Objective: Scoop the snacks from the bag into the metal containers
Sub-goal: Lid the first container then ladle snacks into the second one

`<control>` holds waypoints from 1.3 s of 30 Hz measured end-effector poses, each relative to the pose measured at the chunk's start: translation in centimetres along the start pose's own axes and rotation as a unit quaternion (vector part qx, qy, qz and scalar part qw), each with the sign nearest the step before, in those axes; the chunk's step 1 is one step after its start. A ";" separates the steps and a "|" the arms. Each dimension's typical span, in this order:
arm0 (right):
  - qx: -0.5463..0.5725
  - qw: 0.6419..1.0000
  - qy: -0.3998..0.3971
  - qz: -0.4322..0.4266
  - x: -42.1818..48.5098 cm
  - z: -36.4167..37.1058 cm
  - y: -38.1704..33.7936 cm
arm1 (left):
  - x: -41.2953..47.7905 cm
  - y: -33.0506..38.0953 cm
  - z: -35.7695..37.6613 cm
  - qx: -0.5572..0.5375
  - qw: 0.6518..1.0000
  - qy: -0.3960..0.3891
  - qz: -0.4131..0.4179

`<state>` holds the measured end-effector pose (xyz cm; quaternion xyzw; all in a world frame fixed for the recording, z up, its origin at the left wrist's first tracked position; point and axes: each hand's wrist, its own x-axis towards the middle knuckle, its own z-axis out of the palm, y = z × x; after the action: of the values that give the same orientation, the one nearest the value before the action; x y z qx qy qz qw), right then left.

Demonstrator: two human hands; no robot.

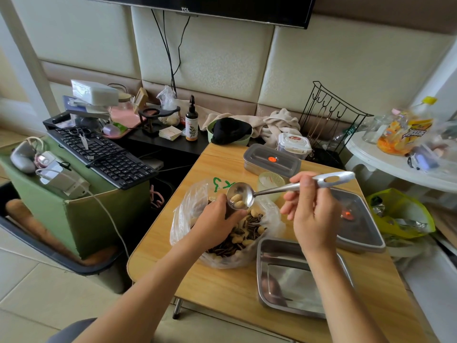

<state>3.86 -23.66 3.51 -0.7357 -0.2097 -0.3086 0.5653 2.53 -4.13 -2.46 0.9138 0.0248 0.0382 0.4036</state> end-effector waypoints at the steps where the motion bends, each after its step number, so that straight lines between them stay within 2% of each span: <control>1: -0.011 1.000 -0.009 -0.006 -0.1 0.1 0.1 | 0.0 0.0 0.0 -0.001 1.000 0.000 -0.003; 9: 0.036 0.992 0.094 0.080 0.7 -0.8 0.5 | -0.2 -0.1 -0.2 -0.007 1.000 -0.002 0.002; 11: 0.048 0.993 0.085 0.059 0.7 -1.0 0.4 | -0.2 -0.1 -0.3 -0.004 1.000 -0.007 -0.002; 14: 0.050 0.998 0.019 0.014 0.3 -0.6 0.0 | -0.2 0.0 -0.3 -0.010 1.000 -0.004 -0.006; 18: -0.010 0.996 -0.052 -0.077 -0.4 -0.1 0.0 | -0.1 0.1 -0.3 -0.024 1.000 0.005 -0.011; 28: -0.069 0.980 -0.057 -0.177 -0.3 -0.1 -1.0 | -0.2 0.4 -0.3 -0.042 0.999 0.006 -0.023; 39: -0.061 0.986 -0.025 -0.153 -0.3 0.0 -0.4 | -0.5 0.7 -0.6 -0.064 0.998 0.011 -0.021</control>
<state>3.39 -23.58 3.55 -0.7352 -0.3144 -0.3854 0.4605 1.96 -4.22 -1.52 0.8849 0.0462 0.0410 0.4616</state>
